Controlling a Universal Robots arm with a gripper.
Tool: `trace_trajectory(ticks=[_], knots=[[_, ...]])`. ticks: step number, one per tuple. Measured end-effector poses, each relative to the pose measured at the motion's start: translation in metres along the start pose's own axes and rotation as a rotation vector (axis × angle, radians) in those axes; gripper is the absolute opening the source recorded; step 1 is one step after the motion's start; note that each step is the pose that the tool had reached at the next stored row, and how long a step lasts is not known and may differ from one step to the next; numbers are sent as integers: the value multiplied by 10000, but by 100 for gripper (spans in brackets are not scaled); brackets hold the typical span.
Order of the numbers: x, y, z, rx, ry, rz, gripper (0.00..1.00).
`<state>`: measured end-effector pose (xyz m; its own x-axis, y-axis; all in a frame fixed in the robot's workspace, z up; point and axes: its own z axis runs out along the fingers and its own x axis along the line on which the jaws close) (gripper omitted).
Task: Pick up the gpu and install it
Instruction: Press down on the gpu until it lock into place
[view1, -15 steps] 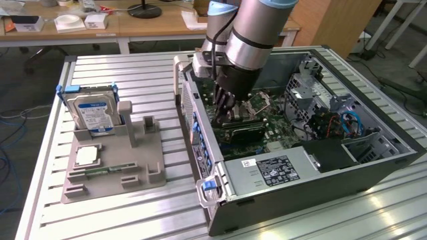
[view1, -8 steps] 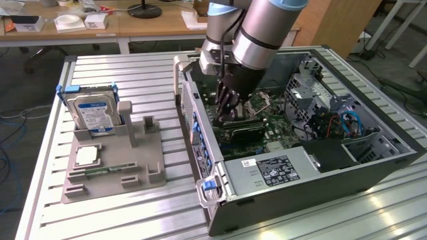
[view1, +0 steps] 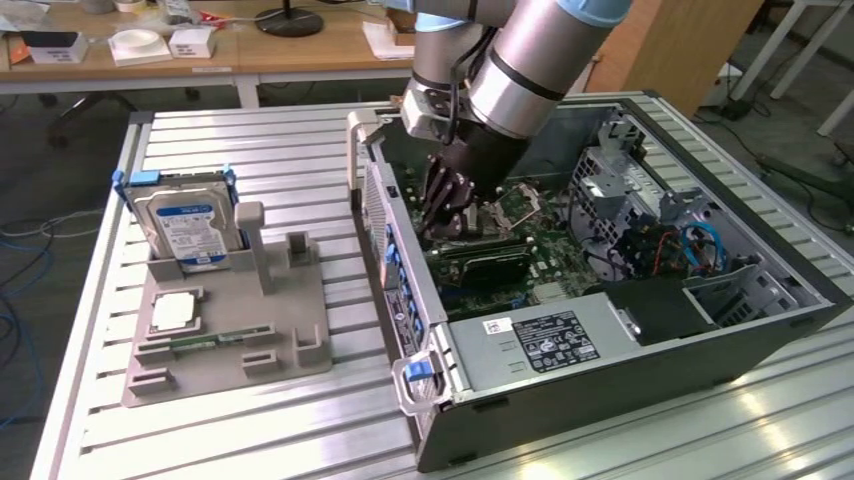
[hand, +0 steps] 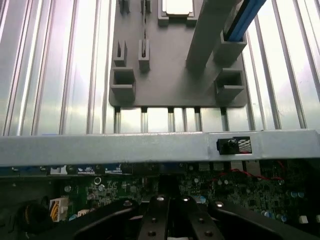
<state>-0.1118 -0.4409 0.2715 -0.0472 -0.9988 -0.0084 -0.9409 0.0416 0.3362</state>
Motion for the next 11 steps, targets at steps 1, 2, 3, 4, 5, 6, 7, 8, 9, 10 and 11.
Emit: trace_trajectory(ticks=[1, 2, 3, 4, 5, 6, 7, 8, 9, 10, 11], knots=[[0, 0, 0, 0, 0, 1, 10], [1, -1, 1, 0, -1, 0, 10], [3, -1, 1, 1, -3, -1, 10], [9, -2, 1, 1, -2, -3, 10], [16, -2, 0, 0, -1, -3, 10], [23, -2, 0, 0, -1, -2, 10], [29, -2, 0, 0, -2, -1, 10], [33, -2, 0, 0, -2, -1, 10], [37, -2, 1, 0, -2, 0, 10], [40, -2, 1, -1, -2, 0, 10], [43, -3, 1, -1, -2, -2, 10]])
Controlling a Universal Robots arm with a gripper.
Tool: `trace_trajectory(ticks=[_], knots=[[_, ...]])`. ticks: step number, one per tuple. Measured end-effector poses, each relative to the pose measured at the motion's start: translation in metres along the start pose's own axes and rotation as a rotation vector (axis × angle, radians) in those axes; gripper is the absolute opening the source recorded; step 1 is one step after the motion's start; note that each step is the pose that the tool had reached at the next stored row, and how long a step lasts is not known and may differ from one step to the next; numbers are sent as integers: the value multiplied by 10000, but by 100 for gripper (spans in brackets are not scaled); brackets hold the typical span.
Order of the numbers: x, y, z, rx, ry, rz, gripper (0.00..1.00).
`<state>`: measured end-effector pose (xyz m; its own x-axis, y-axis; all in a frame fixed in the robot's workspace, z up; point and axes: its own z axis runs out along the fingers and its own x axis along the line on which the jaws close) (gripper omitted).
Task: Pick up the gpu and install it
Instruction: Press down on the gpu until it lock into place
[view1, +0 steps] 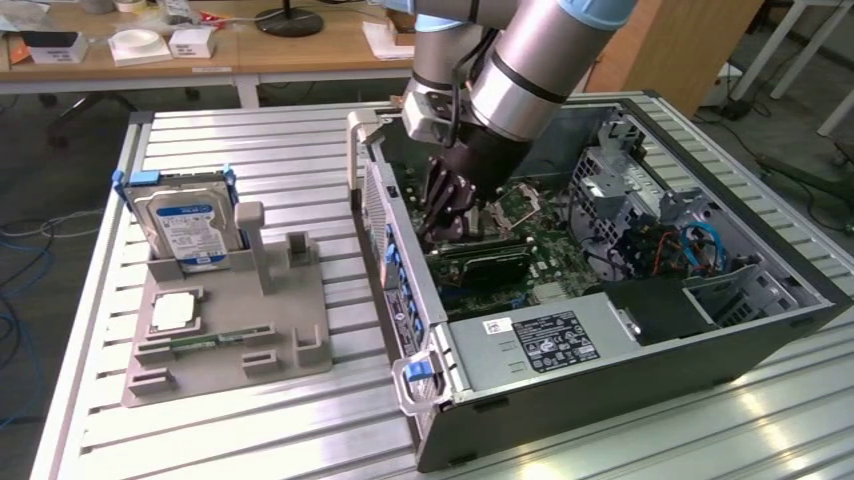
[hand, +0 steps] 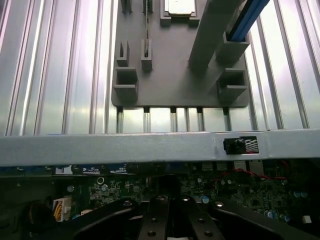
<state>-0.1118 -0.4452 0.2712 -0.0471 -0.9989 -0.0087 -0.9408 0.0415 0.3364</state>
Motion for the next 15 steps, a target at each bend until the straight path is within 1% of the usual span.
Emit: trace_trajectory(ticks=[10, 12, 13, 15], knots=[[21, -9, 9, -10, 0, -1, 10], [19, -43, 1, -25, 3, 1, 10], [18, -74, -8, -40, 3, 1, 10], [15, -121, -24, -86, 4, 2, 10]])
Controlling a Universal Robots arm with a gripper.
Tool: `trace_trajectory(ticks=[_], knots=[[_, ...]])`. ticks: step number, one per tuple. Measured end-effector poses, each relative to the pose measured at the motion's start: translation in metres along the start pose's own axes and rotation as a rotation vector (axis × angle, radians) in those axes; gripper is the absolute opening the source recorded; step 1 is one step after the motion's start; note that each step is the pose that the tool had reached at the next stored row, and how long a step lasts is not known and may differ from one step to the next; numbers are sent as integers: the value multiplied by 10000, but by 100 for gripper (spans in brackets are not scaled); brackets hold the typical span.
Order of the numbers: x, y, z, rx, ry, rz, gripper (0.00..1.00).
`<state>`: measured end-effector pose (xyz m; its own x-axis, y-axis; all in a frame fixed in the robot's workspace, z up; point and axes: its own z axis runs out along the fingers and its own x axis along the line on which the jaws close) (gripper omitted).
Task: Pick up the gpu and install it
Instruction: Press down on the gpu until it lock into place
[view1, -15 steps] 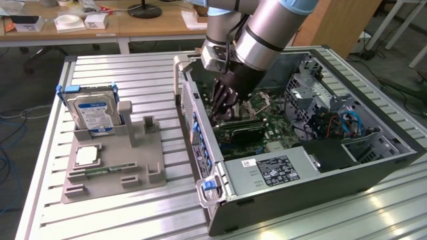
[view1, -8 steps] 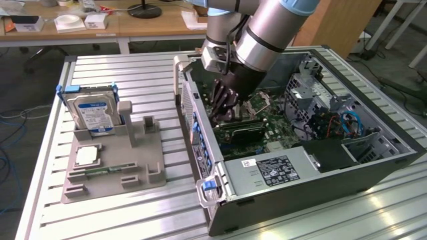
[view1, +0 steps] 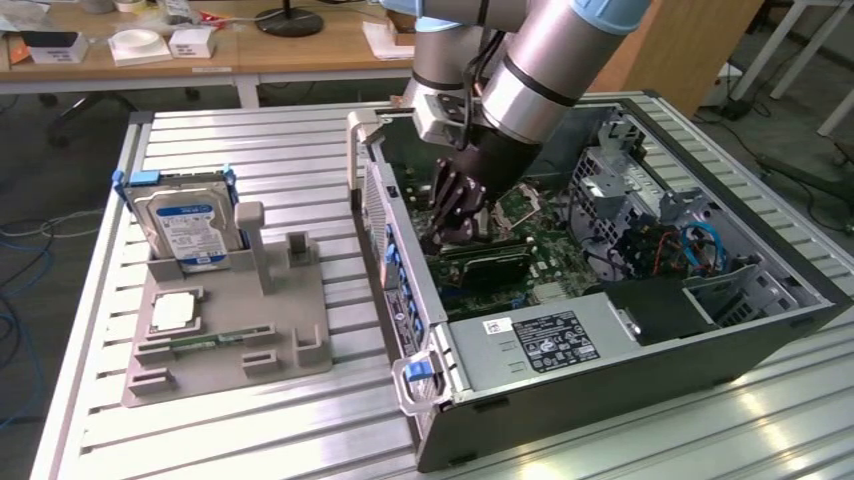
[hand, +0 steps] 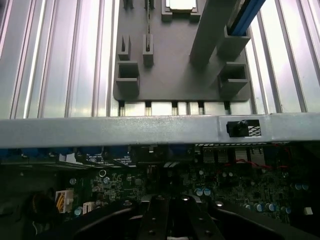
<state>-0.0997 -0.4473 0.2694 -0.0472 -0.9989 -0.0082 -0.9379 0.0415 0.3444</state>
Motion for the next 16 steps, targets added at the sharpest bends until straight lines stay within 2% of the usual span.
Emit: trace_trajectory(ticks=[2, 3, 4, 6, 7, 8, 11, 12, 16], knots=[[0, -15, -6, -71, 3, 1, 10], [-1, -20, -8, -139, 6, 4, 10], [-1, -25, -9, -253, 10, 6, 10], [-1, -42, -16, -593, 24, 14, 10], [-2, -54, -20, -727, 29, 17, 10], [-3, -70, -26, -827, 32, 20, 10], [-6, -134, -49, -1042, 30, 19, 10], [-7, -155, -57, -1135, 27, 19, 10], [-11, -229, -84, -1567, 20, 17, 10]])
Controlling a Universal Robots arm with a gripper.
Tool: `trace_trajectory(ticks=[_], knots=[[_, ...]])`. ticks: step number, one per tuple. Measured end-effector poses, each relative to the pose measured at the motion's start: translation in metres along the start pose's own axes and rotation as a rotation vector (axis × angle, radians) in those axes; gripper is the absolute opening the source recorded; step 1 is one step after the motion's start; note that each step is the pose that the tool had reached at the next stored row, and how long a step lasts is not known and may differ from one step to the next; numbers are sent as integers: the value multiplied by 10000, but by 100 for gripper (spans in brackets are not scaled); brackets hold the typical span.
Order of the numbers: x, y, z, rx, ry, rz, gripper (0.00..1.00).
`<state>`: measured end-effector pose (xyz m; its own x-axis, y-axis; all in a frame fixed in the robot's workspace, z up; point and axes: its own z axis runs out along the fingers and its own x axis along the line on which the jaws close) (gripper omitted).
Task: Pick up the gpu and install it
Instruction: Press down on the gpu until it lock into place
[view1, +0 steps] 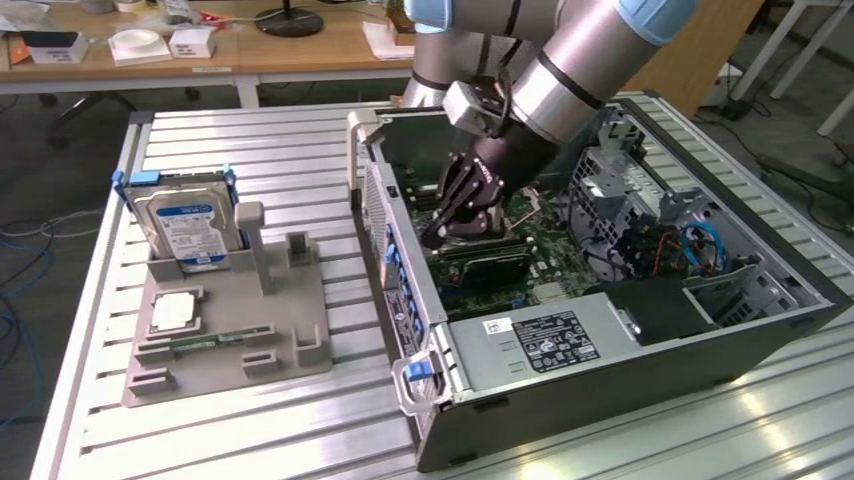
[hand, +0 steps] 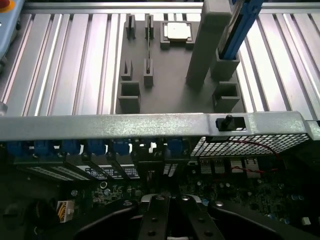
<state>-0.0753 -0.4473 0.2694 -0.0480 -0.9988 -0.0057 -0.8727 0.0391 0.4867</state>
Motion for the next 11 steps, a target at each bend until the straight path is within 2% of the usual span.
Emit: trace_trajectory(ticks=[1, 5, 6, 8, 11], knots=[[-1, -12, -7, -142, 1, 3, 10], [-1, -51, -28, -872, 24, 21, 10], [1, -61, -34, -1008, 30, 25, 10], [13, -70, -35, -1120, 36, 29, 10], [22, -76, -26, -1211, 42, 34, 10]])
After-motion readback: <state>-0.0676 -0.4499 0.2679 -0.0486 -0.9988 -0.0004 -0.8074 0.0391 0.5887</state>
